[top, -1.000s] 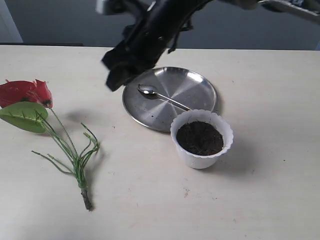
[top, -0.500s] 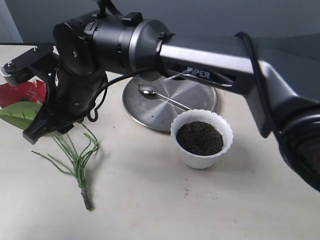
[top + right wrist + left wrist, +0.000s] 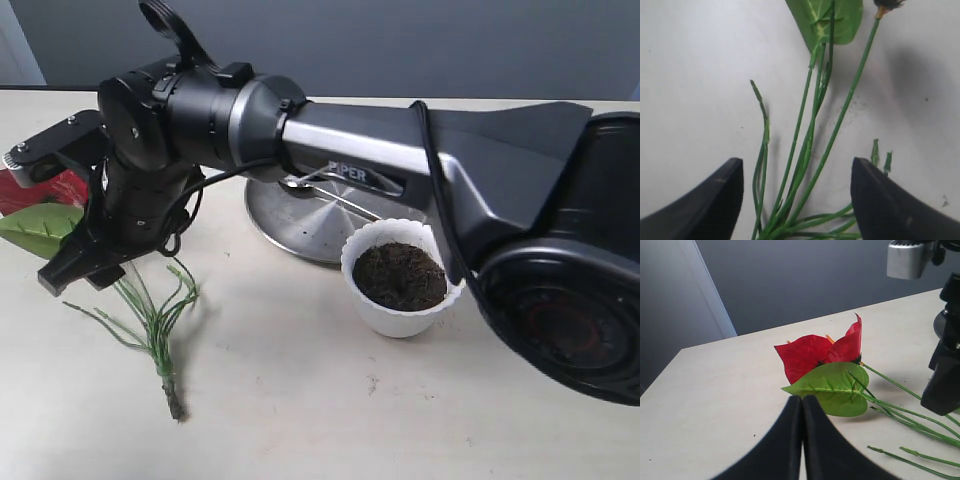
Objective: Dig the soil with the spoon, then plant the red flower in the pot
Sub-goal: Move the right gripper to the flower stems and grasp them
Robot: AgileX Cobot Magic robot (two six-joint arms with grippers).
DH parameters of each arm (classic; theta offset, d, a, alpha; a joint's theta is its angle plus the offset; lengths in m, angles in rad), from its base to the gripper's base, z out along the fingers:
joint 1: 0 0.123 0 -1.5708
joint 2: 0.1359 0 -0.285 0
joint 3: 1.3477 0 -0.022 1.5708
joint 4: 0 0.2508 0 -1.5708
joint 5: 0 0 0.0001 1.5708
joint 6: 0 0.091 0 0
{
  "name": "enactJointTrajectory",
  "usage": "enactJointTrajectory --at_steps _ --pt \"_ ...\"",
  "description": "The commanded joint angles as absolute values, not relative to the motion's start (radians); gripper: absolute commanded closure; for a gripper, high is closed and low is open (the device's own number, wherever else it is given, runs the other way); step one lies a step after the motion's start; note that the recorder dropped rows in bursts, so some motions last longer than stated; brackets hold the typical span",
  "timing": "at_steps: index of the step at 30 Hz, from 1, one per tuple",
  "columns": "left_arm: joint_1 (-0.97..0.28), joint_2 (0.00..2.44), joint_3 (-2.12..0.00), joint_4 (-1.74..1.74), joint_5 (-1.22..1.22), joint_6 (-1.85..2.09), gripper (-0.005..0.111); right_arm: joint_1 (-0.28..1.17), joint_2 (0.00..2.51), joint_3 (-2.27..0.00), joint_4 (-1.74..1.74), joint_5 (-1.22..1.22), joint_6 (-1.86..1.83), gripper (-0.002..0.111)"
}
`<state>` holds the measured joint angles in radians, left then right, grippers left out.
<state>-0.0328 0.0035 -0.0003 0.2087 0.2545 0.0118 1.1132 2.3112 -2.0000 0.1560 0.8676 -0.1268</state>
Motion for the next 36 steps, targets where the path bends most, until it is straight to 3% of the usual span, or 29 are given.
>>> enactJointTrajectory --at_steps 1,9,23,28,33,36 --pt "-0.032 0.0 0.0 0.204 0.244 0.011 0.106 1.117 2.379 -2.088 0.158 0.924 -0.118 0.049" --pt "-0.032 0.0 0.0 0.204 0.244 0.011 0.106 1.117 2.504 -2.201 0.113 1.039 -0.067 0.049" --pt "-0.032 0.0 0.0 0.204 0.244 0.011 0.106 1.117 2.563 -2.209 0.087 1.015 -0.067 0.053" --pt "-0.032 0.0 0.0 0.204 0.244 0.011 0.106 1.117 2.57 -2.209 0.087 1.02 -0.067 0.069" --pt "-0.032 0.0 0.0 0.204 0.244 0.011 0.106 1.117 2.572 -2.209 0.087 1.003 -0.07 0.106" --pt "-0.032 0.0 0.0 0.204 0.244 0.011 0.106 1.117 2.572 -2.209 0.092 0.992 -0.077 0.108"
